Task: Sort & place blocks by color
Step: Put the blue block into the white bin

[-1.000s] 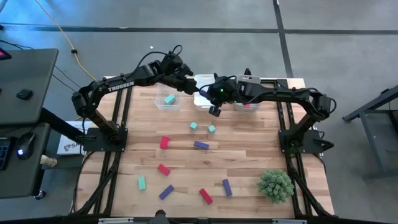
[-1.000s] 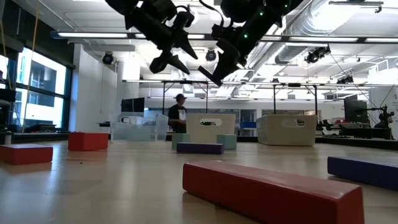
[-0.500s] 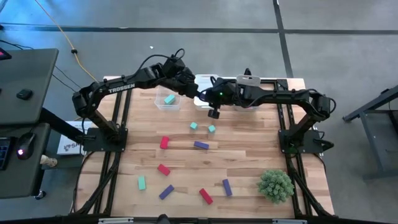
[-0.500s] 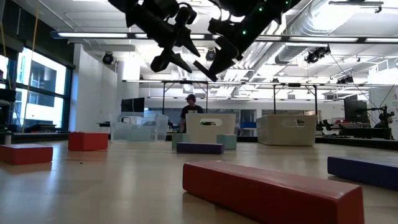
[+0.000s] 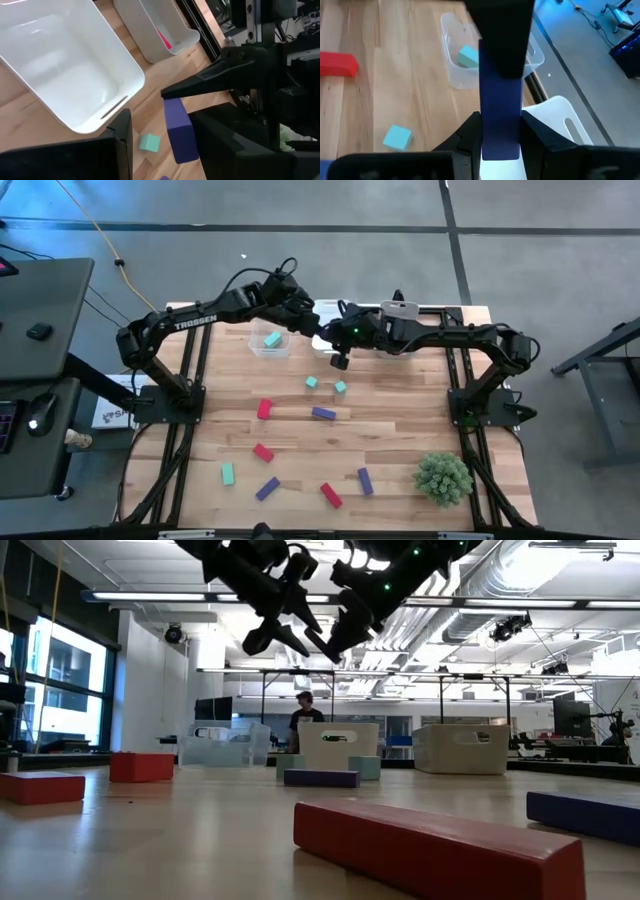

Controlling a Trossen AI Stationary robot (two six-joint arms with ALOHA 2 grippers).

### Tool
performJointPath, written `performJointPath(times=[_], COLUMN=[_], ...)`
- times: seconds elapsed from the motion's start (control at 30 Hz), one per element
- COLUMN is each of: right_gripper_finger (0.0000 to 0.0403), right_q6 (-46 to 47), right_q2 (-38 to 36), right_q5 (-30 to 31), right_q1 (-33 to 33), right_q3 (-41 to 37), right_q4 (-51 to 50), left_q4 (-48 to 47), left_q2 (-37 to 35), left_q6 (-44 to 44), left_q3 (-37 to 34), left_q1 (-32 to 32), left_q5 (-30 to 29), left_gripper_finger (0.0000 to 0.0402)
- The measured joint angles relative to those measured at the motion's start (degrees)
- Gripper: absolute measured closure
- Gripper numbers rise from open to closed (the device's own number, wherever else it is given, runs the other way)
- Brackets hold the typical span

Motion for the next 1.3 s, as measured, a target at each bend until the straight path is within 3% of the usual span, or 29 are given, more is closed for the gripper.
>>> performJointPath(times=[0.3, 0.73, 1.13, 1.3], right_gripper_finger=[0.0327, 0.0327, 0.0327, 0.0327], right_q6=[1.27, 0.82, -0.98, -1.08], right_q2=[0.01, 0.01, 0.01, 0.01], right_q5=[0.17, 2.58, 5.61, 7.11], right_q1=[-0.01, -0.26, -0.03, -0.09], right_q3=[0.00, 0.00, 1.08, 1.84], right_q4=[2.26, 2.06, 2.13, 2.87], left_q4=[2.55, 3.76, 3.74, 3.19], left_q2=[0.00, 0.00, 0.00, 0.00], left_q6=[0.87, 1.99, 3.21, 3.75], left_q3=[0.00, 0.00, 0.04, 0.04], left_q1=[-0.04, -0.02, 0.01, -0.04], left_q5=[-0.24, 0.02, 0.66, 1.08], left_gripper_finger=[0.0304, 0.0385, 0.0370, 0.0386])
